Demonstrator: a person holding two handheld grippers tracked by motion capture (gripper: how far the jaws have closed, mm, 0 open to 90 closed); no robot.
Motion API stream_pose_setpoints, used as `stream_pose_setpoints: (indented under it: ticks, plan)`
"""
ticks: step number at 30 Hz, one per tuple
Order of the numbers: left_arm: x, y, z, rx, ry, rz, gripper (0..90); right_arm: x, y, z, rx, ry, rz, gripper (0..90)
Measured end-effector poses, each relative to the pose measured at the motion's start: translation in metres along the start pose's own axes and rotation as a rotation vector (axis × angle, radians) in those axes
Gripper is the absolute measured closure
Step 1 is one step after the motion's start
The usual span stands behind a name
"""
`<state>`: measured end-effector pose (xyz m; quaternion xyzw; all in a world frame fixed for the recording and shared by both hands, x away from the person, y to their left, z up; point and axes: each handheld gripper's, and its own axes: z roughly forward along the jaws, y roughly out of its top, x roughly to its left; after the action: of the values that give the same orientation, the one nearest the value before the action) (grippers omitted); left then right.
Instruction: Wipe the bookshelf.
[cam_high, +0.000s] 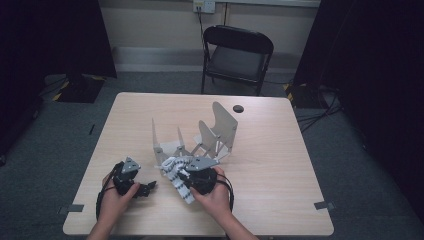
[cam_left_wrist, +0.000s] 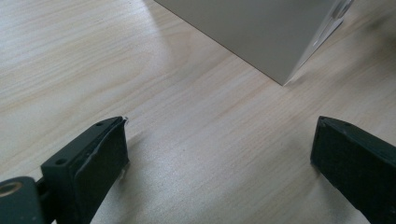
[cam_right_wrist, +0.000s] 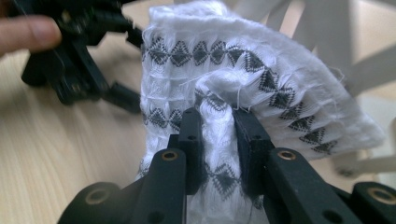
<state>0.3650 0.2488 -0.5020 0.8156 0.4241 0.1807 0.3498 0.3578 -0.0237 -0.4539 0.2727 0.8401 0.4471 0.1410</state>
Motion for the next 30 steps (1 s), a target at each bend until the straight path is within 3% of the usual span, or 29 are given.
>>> stream_pose_setpoints:
  ticks: [12, 17, 23, 26, 27, 28, 30]
  plan:
    - [0.000, 0.000, 0.000, -0.001, 0.000, -0.003, 3.6, -0.001, -0.025, 0.017, 0.105, 0.024, 0.012, 72.2]
    - [0.000, 0.000, 0.000, 0.000, 0.000, -0.002, 3.6, -0.004, -0.032, 0.014, 0.115, 0.027, 0.026, 58.1]
    - [0.000, 0.000, 0.000, 0.000, 0.000, 0.001, 3.6, -0.011, -0.034, -0.008, 0.088, 0.018, 0.050, 48.1]
    - [0.000, 0.000, 0.000, 0.000, 0.000, 0.001, 3.6, -0.011, -0.040, -0.014, 0.123, 0.029, 0.042, 47.9]
    - [0.000, 0.000, 0.000, 0.000, 0.000, 0.001, 3.6, -0.010, -0.045, -0.014, 0.139, 0.022, 0.027, 50.8]
    - [0.000, 0.000, 0.000, 0.000, 0.000, 0.001, 3.6, -0.010, -0.048, -0.014, 0.147, 0.021, 0.017, 61.7]
    - [0.000, 0.000, 0.000, 0.000, 0.000, 0.000, 3.6, -0.009, -0.053, -0.015, 0.128, 0.021, 0.015, 67.5]
